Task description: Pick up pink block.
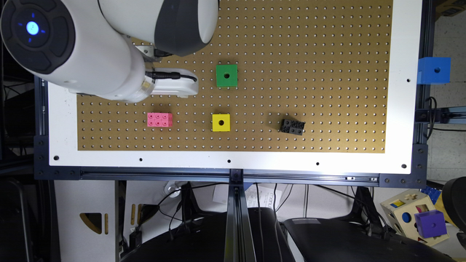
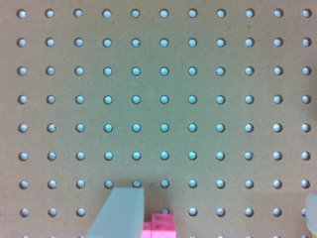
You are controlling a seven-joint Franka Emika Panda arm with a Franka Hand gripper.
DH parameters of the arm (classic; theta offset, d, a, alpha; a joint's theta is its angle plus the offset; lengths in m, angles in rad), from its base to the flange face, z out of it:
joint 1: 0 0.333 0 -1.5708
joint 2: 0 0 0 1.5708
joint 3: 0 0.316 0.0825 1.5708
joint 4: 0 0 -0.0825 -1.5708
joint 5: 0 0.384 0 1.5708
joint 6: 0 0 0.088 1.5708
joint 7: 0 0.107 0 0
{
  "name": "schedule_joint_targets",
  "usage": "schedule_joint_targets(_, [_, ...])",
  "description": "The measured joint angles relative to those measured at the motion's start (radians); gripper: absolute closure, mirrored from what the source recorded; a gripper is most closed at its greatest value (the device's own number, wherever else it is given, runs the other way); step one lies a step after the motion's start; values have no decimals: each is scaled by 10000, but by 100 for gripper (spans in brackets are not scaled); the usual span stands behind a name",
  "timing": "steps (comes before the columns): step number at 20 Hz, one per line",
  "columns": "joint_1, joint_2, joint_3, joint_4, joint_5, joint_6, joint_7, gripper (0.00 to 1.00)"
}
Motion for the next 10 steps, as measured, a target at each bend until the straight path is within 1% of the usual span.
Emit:
schedule_joint_targets(4, [-25,1,-13,-9,0,0,17,0])
schedule_joint_targets(7, [-150,2,-19,52,-2,0,0,0])
schedule_joint_targets(10, [-321,61,-20,213,-9,0,-34,0])
